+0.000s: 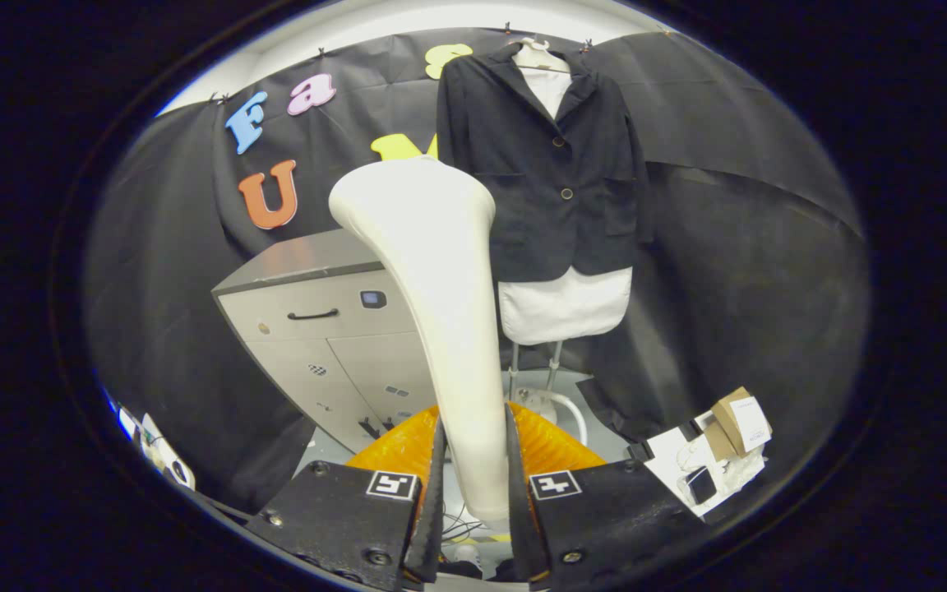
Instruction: Iron the clothes twice with a garment steamer, once on the left side and once on the right side.
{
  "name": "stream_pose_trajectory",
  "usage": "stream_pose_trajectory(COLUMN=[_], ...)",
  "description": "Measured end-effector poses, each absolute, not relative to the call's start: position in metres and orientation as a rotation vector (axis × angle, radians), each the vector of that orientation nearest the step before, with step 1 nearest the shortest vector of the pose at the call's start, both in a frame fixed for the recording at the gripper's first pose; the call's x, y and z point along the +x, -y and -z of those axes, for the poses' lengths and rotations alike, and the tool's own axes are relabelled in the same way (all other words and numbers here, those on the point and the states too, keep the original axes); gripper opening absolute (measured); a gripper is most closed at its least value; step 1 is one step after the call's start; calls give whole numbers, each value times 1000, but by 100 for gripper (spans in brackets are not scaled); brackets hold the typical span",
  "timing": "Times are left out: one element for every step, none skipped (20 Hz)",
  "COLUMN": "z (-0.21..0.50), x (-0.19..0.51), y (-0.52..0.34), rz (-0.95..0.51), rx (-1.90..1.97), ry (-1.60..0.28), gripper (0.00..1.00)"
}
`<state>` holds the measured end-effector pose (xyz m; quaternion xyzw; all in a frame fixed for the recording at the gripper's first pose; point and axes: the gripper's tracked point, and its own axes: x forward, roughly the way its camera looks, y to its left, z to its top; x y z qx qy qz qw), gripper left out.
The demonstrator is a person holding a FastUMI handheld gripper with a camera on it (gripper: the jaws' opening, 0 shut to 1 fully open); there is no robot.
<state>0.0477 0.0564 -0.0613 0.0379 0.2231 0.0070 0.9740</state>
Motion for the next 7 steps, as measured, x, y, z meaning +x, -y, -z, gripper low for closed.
stream_pose_trajectory(z=[61,60,59,57,56,54,53], x=[47,47,46,47,47,47,47], y=[-59,-61,-62,-63,-63,-63,-61], rz=[-19,-23,-27,-30,-31,-32,-31], rx=[69,65,60,54,54,50,49], ry=[-450,-449,-446,-443,-439,-439,-435], gripper=[37,37,37,37,37,37,37])
